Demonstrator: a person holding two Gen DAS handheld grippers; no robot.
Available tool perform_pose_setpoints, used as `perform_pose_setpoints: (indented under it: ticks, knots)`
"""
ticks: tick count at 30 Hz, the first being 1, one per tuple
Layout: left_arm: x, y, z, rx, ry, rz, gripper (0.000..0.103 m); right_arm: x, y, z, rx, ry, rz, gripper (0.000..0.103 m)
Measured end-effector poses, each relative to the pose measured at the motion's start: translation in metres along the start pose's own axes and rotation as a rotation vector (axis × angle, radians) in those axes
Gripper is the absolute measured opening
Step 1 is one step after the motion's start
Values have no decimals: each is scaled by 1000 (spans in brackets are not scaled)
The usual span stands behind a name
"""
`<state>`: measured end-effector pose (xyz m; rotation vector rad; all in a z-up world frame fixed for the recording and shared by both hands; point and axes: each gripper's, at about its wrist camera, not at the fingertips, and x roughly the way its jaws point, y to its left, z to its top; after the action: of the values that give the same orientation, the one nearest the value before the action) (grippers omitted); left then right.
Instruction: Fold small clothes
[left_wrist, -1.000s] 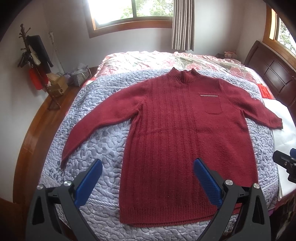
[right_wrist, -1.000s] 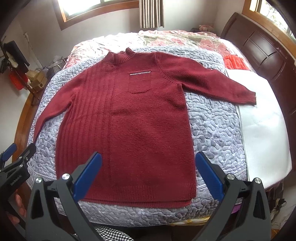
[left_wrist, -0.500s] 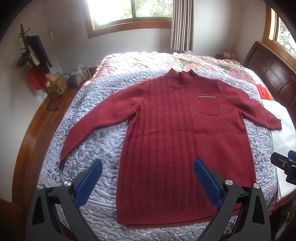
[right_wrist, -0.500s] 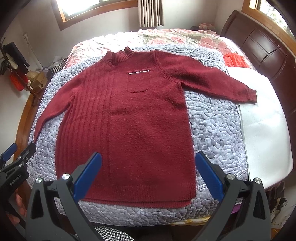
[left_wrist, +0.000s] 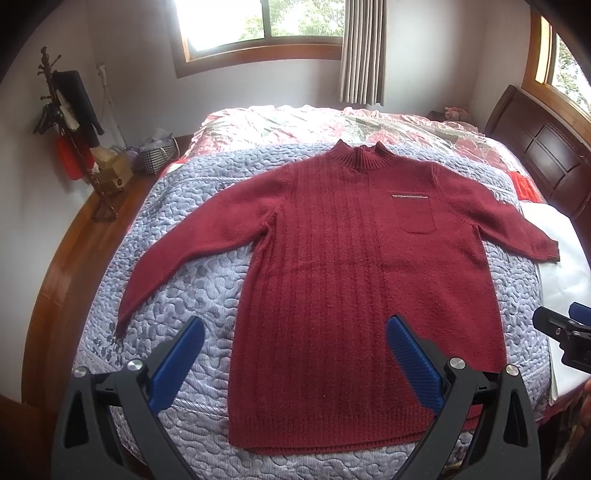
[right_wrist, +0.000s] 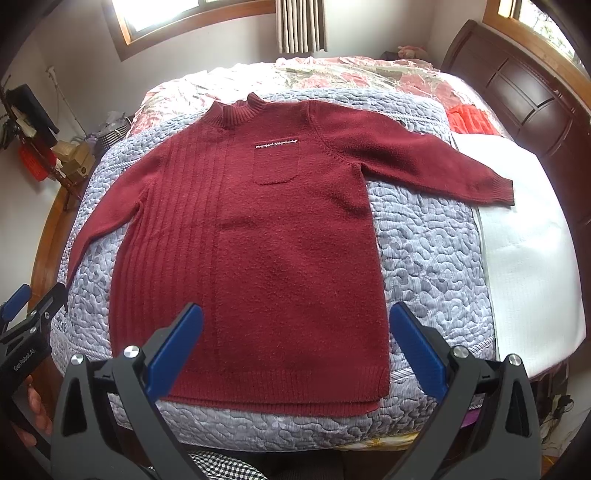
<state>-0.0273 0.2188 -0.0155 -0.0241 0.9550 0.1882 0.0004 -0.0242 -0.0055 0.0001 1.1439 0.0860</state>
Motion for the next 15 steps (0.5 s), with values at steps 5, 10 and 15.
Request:
perform_pose_setpoints:
  ticks: [5, 10, 15]
  knots:
    - [1, 0, 0, -8, 3, 0, 99, 1, -1, 2, -3, -5, -8, 100]
    - [0, 0, 1, -5, -1, 6, 99, 3, -2, 3, -1, -2, -8, 100]
    - [1, 1, 1, -9, 2, 6, 99, 4, 0, 3, -6, -1, -7, 100]
